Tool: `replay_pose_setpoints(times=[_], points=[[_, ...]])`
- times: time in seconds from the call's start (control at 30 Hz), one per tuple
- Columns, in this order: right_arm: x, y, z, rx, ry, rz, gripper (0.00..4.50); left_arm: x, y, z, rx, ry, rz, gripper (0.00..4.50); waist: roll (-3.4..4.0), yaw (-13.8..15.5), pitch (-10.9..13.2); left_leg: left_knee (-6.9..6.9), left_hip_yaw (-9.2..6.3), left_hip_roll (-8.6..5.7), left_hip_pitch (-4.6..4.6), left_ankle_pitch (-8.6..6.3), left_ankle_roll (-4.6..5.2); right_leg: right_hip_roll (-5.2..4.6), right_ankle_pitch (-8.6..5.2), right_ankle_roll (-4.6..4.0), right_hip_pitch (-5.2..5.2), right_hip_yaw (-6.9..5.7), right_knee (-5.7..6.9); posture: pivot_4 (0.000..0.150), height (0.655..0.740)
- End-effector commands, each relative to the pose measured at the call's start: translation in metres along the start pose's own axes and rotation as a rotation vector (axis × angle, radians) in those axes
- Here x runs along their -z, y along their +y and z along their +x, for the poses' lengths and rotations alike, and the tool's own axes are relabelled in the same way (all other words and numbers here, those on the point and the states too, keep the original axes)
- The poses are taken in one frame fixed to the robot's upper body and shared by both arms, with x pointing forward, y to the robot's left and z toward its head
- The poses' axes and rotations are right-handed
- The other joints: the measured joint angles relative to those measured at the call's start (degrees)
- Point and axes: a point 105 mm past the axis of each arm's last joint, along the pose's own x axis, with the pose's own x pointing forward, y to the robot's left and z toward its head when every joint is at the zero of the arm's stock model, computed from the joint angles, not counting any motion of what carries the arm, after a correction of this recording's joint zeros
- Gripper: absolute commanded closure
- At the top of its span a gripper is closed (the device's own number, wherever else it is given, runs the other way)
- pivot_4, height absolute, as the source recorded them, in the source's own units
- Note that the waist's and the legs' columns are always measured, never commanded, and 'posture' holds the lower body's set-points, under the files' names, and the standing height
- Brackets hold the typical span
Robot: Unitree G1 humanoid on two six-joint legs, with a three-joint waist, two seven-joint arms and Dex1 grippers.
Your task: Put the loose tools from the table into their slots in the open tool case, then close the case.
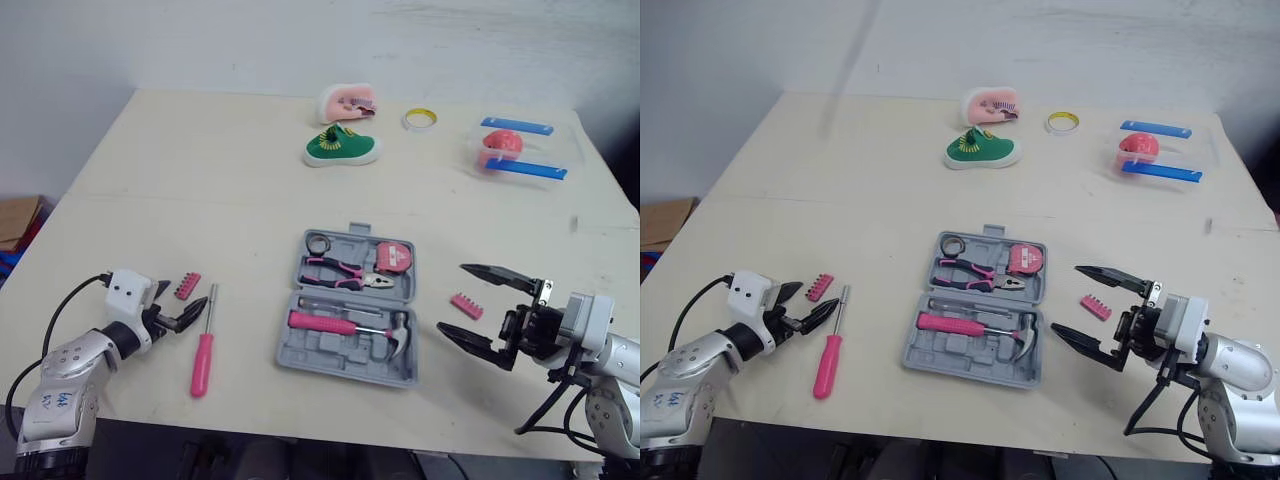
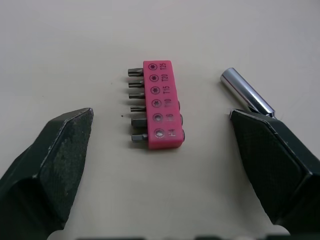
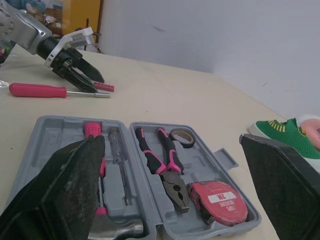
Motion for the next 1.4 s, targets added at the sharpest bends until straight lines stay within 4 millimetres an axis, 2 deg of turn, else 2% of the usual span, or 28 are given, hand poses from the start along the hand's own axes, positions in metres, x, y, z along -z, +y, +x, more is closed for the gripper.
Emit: replay_pose_setpoints(times=[0.03, 0.17, 0.27, 0.43, 0.5, 0.7, 0.77, 0.83, 0.87, 0.93, 1.0, 1.07, 1.13, 1.27, 1.4], points=[[-0.007, 0.0, 0.0, 0.008, -0.018, -0.029, 0.0, 0.016, 0.005, -0.003, -0.006, 0.058, -0.001, 0.06, 0.0, -0.02, 0.0, 0.0, 0.0, 0.0, 0.0, 0.0, 0.0, 0.0, 0.0, 0.0, 0.0, 0.0, 0.0, 0.15, 0.74], [-0.005, 0.0, -0.001, 0.011, -0.011, -0.031, 0.0, 0.026, 0.006, -0.001, 0.011, 0.082, 0.003, 0.06, 0.12, 0.01, -0.07, 0.0, 0.0, 0.0, 0.02, 0.0, 0.0, 0.0, 0.0, 0.0, 0.01, 0.0, 0.0, 0.15, 0.74], [-0.002, 0.0, -0.003, 0.01, -0.008, -0.029, 0.0, 0.035, 0.003, 0.002, 0.034, 0.099, 0.005, 0.82, 0.25, 0.01, -0.15, 0.0, 0.01, 0.0, 0.06, 0.0, 0.0, 0.0, 0.0, 0.0, 0.03, 0.0, 0.02, 0.15, 0.74], [0.002, 0.0, -0.007, 0.006, -0.002, -0.031, 0.0, 0.049, 0.001, 0.005, 0.028, 0.126, -0.063, 3.01, 0.54, -0.05, -0.33, 0.0, 0.01, 0.0, 0.12, 0.01, 0.0, 0.0, 0.0, 0.0, 0.06, 0.01, 0.08, 0.15, 0.74], [0.003, 0.0, -0.009, 0.007, 0.001, -0.032, 0.0, 0.052, 0.002, 0.004, 0.012, 0.133, -0.067, 3.75, 0.6, -0.1, -0.36, 0.0, 0.03, 0.0, 0.15, 0.01, 0.0, 0.0, 0.0, 0.0, 0.07, 0.04, 0.11, 0.15, 0.74], [0.004, -0.001, -0.014, 0.012, 0.009, -0.037, 0.0, 0.052, 0.008, -0.001, -0.017, 0.119, -0.074, 3.79, 0.65, -0.17, -0.4, 0.0, 0.06, 0.0, 0.2, 0.03, -0.03, 0.0, 0.0, 0.0, 0.07, 0.07, 0.21, 0.15, 0.74], [0.005, -0.001, -0.016, 0.012, 0.015, -0.039, 0.0, 0.038, 0.015, -0.002, -0.045, 0.037, -0.062, 3.79, 0.65, -0.24, -0.4, 0.0, 0.06, 0.0, 0.21, 0.03, -0.03, 0.0, 0.0, 0.0, 0.07, 0.07, 0.21, 0.15, 0.74], [0.005, -0.001, -0.018, 0.014, 0.02, -0.042, 0.0, 0.004, 0.016, -0.004, -0.026, -0.151, -0.011, 3.79, 0.59, -0.34, -0.36, 0.0, 0.07, 0.01, 0.2, 0.03, -0.04, 0.01, 0.0, 0.0, 0.05, 0.07, 0.22, 0.15, 0.74], [0.004, -0.002, -0.018, 0.017, 0.022, -0.046, 0.0, -0.02, 0.015, -0.007, 0.017, -0.246, 0.035, 3.79, 0.4, -0.27, -0.25, 0.0, 0.07, 0.02, 0.17, 0.03, -0.05, 0.03, -0.01, -0.01, 0.02, 0.07, 0.24, 0.15, 0.74], [0.003, -0.002, -0.019, 0.014, 0.031, -0.053, 0.0, -0.057, 0.003, -0.014, 0.155, -0.355, 0.088, 3.79, 0.06, -0.05, -0.05, 0.02, 0.0, 0.04, 0.05, 0.08, -0.12, 0.04, -0.01, -0.01, -0.07, 0.0, 0.25, 0.15, 0.74], [0.002, -0.002, -0.02, 0.007, 0.039, -0.056, 0.0, -0.077, -0.01, -0.017, 0.272, -0.381, 0.142, 3.79, -0.2, 0.3, 0.08, 0.11, -0.1, 0.04, -0.07, 0.08, -0.13, 0.03, -0.01, -0.01, -0.07, -0.07, 0.23, 0.15, 0.74], [0.001, -0.001, -0.023, -0.009, 0.052, -0.052, 0.0, -0.093, -0.033, -0.02, 0.444, -0.34, 0.252, 3.79, -0.22, 0.73, 0.09, 0.16, -0.18, 0.02, -0.14, 0.07, -0.1, 0.0, 0.0, -0.01, -0.01, -0.14, 0.08, 0.15, 0.74], [0.001, 0.003, -0.024, -0.047, 0.075, -0.053, 0.0, -0.097, -0.061, -0.024, 0.652, -0.264, 0.31, 3.79, -0.16, 0.94, 0.07, 0.15, -0.16, -0.01, -0.16, 0.03, -0.05, -0.01, 0.0, -0.01, 0.02, -0.12, -0.01, 0.15, 0.74], [-0.002, 0.004, -0.024, -0.059, 0.08, -0.056, 0.0, -0.102, -0.086, -0.027, 0.826, -0.197, 0.401, 3.79, 0.0, 0.81, 0.13, 0.11, -0.09, -0.02, -0.15, -0.02, 0.03, 0.0, 0.0, -0.01, 0.04, -0.08, -0.03, 0.15, 0.74], [-0.003, 0.009, -0.023, -0.061, 0.084, -0.043, 0.0, -0.092, -0.114, -0.023, 0.984, -0.04, 0.571, 3.79, -0.01, 0.51, 0.22, 0.11, -0.12, 0.01, -0.12, 0.03, -0.05, 0.1, 0.0, -0.02, 0.02, -0.07, 0.03, 0.15, 0.74]])
